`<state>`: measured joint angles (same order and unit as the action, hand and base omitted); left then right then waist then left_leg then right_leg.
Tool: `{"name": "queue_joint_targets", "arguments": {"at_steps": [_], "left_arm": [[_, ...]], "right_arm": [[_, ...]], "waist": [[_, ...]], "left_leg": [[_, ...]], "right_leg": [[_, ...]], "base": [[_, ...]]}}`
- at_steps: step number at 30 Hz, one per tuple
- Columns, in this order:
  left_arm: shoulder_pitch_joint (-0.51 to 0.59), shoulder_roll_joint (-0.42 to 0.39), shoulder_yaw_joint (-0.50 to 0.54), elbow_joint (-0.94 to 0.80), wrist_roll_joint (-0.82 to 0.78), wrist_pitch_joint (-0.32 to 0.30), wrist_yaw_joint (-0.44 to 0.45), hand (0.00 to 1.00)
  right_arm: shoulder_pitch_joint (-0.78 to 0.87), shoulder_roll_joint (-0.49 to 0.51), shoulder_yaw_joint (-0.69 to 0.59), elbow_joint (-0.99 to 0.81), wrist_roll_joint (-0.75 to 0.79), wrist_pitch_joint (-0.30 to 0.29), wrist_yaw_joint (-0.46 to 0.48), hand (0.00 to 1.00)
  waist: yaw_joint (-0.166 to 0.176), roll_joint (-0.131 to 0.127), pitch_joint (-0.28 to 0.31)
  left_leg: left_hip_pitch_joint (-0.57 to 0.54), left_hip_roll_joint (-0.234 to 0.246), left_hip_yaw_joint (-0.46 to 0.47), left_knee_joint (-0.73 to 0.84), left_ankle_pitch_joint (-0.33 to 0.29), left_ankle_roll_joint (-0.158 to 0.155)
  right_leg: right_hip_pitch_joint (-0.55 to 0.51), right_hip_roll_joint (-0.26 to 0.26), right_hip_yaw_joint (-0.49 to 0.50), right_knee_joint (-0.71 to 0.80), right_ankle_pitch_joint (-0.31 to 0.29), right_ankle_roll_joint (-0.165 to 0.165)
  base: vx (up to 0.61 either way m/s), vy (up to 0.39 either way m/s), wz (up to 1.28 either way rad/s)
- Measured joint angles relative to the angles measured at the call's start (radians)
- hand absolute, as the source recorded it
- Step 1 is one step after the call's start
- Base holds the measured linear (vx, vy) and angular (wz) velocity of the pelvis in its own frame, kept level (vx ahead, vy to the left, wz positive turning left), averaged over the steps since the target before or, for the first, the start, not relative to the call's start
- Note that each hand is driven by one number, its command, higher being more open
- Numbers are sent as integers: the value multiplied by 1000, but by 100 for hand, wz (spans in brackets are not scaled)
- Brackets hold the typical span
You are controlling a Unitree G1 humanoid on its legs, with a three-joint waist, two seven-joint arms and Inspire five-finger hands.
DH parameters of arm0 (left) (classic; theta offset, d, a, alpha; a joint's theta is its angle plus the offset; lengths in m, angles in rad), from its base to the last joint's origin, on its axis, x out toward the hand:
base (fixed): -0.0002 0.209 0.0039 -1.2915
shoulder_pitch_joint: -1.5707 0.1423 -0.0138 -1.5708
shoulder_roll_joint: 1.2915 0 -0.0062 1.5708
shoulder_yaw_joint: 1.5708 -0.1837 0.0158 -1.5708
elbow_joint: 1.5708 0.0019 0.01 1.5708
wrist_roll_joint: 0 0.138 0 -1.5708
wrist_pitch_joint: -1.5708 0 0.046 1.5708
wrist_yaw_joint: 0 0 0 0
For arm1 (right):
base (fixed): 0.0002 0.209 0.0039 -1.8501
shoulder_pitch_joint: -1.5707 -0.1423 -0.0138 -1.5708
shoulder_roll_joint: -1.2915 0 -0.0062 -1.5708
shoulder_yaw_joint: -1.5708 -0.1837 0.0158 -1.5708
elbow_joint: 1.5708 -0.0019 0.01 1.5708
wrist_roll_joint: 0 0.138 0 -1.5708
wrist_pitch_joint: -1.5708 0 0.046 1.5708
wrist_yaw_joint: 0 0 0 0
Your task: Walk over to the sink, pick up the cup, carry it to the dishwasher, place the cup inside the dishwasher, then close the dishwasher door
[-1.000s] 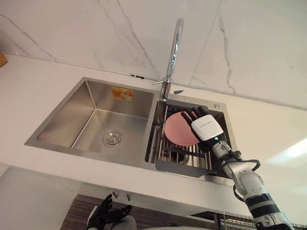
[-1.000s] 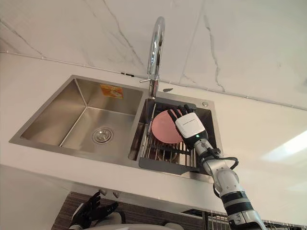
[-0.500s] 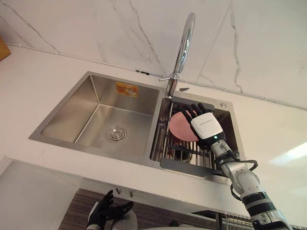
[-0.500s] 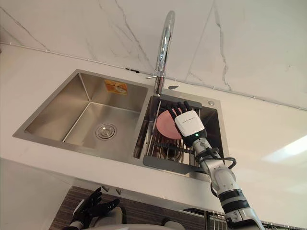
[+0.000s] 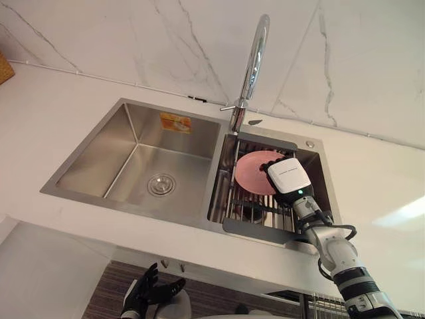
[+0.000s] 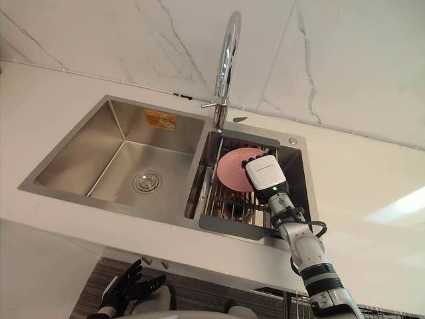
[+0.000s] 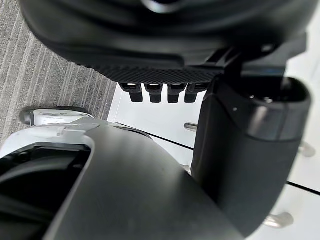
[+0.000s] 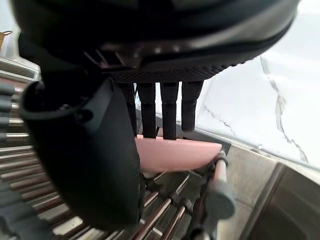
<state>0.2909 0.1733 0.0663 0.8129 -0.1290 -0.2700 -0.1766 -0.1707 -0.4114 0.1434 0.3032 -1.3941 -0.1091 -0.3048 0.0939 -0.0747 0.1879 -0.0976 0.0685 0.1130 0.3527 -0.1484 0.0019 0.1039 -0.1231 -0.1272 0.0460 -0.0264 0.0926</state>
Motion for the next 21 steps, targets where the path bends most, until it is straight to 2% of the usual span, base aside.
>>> {"name": "queue_joint_targets", "arguments": {"at_steps": [16,21], "left_arm": [[-4,-2,0,3,0,0,-5,100],[-4,-8,0,10,0,-1,-5,100]], "right_arm": [[-23,6,-9,-9,110,7,-14,0],[-2,6,-36,-86,176,-4,-14,0]], "waist": [[1,5,0],[-6,15,-1]], "left_leg": [[1,1,4,-4,-1,-1],[3,1,15,-12,-1,-1]], "right_leg": [[-1,1,3,0,3,4],[-8,0,11,0,5,6]], "base": [[0,0,0],[0,0,-5]]}}
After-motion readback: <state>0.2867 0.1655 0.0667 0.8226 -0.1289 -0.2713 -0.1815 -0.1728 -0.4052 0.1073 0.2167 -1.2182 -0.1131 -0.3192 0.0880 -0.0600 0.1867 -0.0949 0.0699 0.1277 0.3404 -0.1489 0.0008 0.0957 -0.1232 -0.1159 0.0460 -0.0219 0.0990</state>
